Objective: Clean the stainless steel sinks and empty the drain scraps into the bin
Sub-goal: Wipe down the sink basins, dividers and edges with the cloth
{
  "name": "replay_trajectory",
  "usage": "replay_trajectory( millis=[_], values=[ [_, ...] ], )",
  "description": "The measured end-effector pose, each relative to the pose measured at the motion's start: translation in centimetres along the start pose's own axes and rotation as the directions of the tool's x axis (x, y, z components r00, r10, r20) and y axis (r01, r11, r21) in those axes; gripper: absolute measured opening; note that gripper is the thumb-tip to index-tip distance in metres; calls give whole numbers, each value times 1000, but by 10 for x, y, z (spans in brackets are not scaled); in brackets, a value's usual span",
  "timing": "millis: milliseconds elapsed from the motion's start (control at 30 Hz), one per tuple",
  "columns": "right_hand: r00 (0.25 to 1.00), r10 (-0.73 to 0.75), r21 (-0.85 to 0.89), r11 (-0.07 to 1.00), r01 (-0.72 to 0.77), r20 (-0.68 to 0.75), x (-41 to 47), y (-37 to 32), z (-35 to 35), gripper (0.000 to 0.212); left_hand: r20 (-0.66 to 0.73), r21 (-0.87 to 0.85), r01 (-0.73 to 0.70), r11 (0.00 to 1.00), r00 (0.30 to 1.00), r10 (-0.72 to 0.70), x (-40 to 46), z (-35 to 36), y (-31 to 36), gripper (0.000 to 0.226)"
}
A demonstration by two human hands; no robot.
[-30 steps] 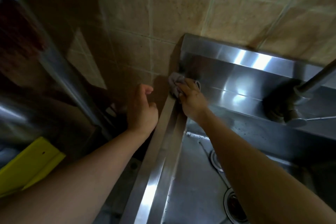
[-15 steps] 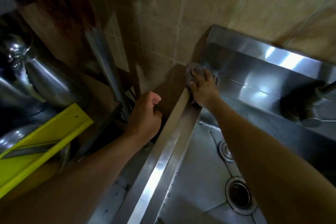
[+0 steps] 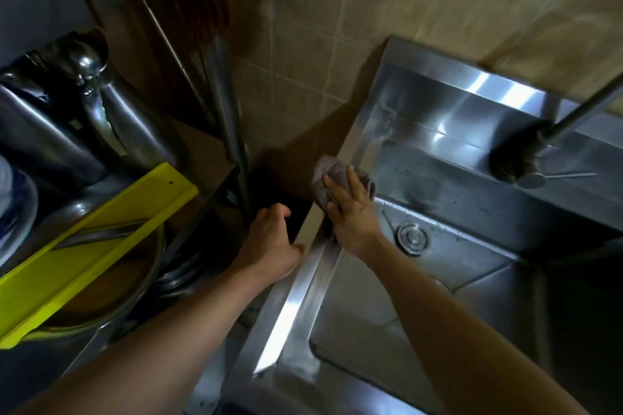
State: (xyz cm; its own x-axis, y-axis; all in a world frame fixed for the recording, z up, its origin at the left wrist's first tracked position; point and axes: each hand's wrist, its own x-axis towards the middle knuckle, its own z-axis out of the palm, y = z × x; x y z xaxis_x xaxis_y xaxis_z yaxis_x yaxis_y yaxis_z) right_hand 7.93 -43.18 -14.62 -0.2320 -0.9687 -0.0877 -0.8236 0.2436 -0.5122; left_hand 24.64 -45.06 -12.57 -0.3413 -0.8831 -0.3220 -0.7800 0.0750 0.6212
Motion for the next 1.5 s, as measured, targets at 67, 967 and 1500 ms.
replay_trajectory(
  millis=[67, 967, 1500],
  values=[
    [1000, 13, 4, 1000, -13, 10, -20, -8, 6, 48, -20, 3, 54, 999, 998, -54, -7, -1, -5, 65],
    [996, 29, -101, 995, -20, 88, -251, -88, 20, 43, -37, 231, -47, 972, 998, 57, -134, -14, -25, 43],
    [818, 575, -27, 818, -575, 12, -265, -16, -40, 40, 8, 292, -60, 955, 998, 60, -125, -5, -7, 49]
  ],
)
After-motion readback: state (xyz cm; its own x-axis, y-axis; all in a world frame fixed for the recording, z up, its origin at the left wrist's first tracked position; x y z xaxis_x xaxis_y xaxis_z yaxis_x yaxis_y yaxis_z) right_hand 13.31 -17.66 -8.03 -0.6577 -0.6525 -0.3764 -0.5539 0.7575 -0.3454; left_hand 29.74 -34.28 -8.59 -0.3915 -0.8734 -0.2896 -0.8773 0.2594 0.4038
